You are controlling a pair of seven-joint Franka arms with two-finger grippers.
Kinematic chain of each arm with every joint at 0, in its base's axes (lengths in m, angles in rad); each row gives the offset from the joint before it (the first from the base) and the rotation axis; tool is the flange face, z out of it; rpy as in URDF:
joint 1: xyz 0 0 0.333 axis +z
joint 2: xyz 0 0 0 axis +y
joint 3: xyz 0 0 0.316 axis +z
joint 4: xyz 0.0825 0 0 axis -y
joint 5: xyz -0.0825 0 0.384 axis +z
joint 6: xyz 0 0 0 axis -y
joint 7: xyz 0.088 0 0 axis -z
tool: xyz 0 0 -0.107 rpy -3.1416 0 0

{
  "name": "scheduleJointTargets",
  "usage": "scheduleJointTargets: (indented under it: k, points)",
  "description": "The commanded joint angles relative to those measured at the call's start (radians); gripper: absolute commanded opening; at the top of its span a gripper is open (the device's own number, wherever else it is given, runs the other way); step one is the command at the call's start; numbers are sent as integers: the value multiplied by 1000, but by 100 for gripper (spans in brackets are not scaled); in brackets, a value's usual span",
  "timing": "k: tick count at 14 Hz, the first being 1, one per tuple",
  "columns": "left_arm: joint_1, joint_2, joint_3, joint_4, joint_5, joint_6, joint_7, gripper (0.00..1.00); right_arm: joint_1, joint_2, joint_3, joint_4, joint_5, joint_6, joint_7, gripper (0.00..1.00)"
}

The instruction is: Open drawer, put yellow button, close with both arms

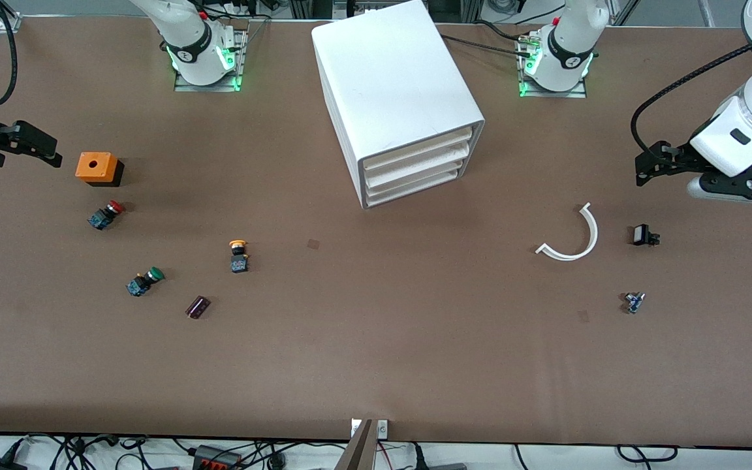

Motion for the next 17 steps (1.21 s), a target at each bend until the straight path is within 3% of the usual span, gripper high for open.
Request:
scheduleJointTargets:
  k: [1,9,13,17]
  points:
    - [-9,-11,-2,5,-11,-17,11,100,-5,-16,13,-15,-7,16,-10,100]
    - [-30,102,-44,57,-34,-143,20,100,65,67,15,-10,2,62,-13,100]
    - [-50,213,-61,53,-283,-251,48,100,131,151,15,-10,2,105,-3,100]
    - [-27,303,-59,-44,-645,-220,266,100,217,234,15,-8,2,180,3,100]
